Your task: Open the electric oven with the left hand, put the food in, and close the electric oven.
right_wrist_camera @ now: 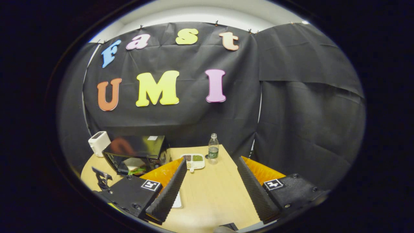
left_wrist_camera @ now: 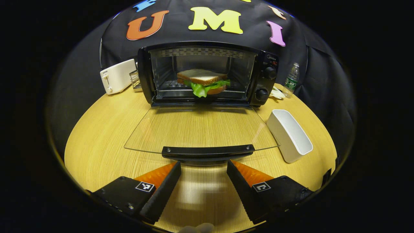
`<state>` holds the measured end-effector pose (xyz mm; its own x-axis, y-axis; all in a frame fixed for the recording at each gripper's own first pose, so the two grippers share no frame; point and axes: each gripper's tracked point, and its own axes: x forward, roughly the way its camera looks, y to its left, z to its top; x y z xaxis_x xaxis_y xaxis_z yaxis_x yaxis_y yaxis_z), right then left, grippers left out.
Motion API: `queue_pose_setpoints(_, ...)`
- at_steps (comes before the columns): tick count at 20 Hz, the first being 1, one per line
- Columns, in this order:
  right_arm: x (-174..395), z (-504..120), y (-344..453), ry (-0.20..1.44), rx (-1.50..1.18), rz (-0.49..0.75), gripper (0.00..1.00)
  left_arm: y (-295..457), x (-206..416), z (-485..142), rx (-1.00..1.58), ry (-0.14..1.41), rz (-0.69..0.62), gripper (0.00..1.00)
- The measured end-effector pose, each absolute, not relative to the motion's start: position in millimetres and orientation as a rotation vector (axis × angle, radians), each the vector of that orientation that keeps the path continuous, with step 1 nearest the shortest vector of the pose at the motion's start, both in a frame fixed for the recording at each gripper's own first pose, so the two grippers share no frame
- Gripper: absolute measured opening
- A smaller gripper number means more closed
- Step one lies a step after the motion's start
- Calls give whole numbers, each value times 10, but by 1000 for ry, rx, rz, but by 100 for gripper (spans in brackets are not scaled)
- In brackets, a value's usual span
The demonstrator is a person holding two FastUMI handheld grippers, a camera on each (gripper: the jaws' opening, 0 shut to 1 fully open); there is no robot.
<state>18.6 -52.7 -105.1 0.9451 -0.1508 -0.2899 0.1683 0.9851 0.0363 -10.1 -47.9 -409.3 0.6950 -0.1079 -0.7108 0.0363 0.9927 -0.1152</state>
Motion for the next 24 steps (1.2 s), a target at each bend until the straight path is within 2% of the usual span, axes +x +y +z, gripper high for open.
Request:
queue_pose_setpoints(4,247,-1029,-488,292,59,-153,91,-470,-87,-4015,-103,795,-76,94)
queue_pose_setpoints(5,258,-1017,-469,291,56,-146,100,-469,-77,-3975,-106,793,-76,94)
queue_pose_setpoints(6,264,-1004,-454,290,52,-144,91,-465,-65,-3934,-106,784,-76,94)
queue_pose_setpoints(13,401,-1031,-343,297,73,-112,91,-412,89,-3542,-147,733,-60,95)
queue_pose_setpoints(19,482,-1074,-353,304,92,-119,91,-367,464,-3073,-119,619,-73,97)
queue_pose_setpoints(24,536,-1076,-379,307,84,-125,91,-411,701,-2928,-113,583,-88,98)
